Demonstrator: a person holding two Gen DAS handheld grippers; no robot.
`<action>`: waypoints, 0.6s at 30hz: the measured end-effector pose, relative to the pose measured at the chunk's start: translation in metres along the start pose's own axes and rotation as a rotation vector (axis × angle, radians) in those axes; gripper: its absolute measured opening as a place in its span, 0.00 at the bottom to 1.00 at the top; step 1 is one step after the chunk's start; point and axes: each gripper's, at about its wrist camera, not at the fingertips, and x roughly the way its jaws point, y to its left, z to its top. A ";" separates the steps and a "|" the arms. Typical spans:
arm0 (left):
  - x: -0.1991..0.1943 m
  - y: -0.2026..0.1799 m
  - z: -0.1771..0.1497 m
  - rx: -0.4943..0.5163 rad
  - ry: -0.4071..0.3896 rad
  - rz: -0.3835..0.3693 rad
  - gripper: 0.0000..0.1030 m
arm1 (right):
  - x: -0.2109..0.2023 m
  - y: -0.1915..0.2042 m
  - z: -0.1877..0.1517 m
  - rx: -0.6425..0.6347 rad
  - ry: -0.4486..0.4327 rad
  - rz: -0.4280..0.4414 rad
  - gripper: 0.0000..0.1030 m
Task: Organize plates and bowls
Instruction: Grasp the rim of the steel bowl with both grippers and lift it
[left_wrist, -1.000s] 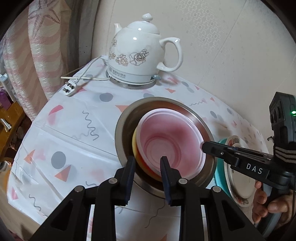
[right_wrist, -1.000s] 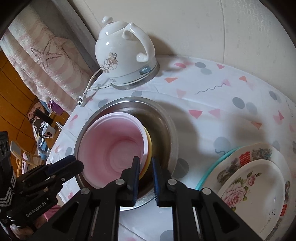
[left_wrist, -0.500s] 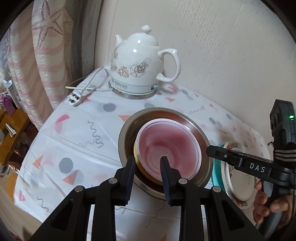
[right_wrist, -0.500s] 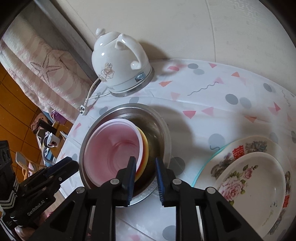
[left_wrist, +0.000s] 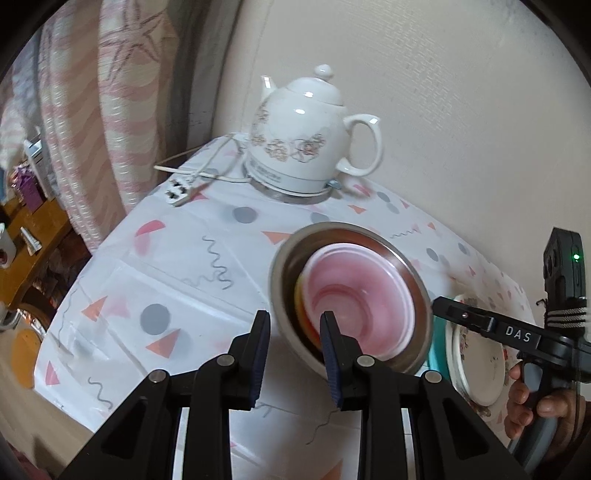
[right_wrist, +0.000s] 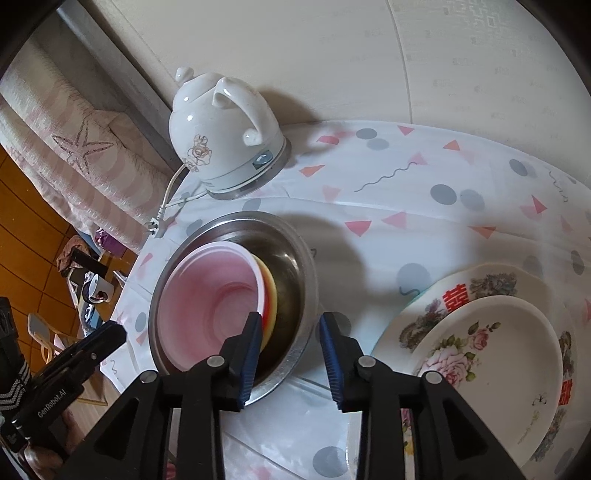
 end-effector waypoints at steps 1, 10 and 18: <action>-0.001 0.005 0.000 -0.014 -0.002 0.004 0.28 | 0.000 -0.001 0.001 0.002 -0.001 -0.003 0.31; -0.002 0.046 0.002 -0.114 -0.002 0.056 0.35 | 0.000 -0.006 0.008 0.005 -0.004 0.020 0.32; 0.009 0.051 0.006 -0.120 0.023 0.029 0.35 | 0.008 -0.016 0.014 0.031 0.000 0.026 0.23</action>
